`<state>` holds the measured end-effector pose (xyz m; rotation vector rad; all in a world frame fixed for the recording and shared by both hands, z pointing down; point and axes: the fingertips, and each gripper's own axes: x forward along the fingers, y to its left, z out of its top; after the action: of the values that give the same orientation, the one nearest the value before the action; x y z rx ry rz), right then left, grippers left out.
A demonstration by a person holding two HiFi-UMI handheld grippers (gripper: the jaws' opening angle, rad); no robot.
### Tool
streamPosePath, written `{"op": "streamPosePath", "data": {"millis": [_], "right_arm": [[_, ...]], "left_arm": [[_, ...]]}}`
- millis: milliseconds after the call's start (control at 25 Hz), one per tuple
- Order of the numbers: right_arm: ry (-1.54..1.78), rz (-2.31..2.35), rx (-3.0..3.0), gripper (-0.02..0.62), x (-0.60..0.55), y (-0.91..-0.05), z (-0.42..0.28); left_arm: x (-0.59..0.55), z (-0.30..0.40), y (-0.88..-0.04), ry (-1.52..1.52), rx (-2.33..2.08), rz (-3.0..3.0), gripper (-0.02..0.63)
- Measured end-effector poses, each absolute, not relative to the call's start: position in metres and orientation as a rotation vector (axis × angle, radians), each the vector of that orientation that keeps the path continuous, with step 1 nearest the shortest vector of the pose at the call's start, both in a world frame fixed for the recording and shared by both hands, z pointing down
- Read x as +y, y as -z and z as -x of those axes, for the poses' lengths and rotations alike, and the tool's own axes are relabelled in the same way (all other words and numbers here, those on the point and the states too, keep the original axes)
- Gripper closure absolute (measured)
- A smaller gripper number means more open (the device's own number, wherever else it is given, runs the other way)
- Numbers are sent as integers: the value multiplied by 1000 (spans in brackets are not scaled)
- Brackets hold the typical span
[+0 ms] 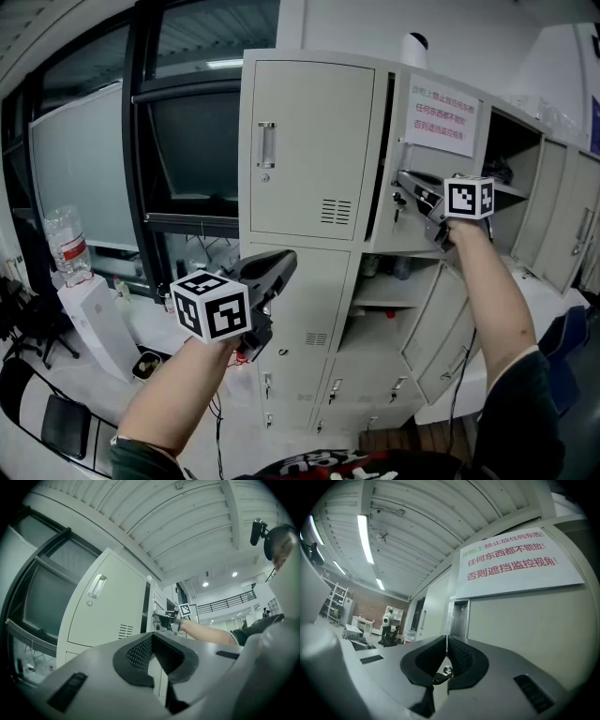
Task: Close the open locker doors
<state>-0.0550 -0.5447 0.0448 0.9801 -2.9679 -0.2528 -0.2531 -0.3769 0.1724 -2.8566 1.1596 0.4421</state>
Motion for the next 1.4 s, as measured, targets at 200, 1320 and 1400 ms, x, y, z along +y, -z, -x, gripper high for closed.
{"op": "streamPosePath", "data": {"millis": [200, 1320, 1400], "right_arm": [[247, -1043, -2939, 555, -559, -45, 61], [108, -1219, -2912, 557, -599, -45, 63], [109, -1221, -2913, 557, -599, -45, 64]], "left_arm": [[-381, 260, -177, -438, 1167, 2860, 598], [-401, 271, -196, -436, 1171, 2889, 598], [-400, 272, -198, -434, 1178, 2890, 598]]}}
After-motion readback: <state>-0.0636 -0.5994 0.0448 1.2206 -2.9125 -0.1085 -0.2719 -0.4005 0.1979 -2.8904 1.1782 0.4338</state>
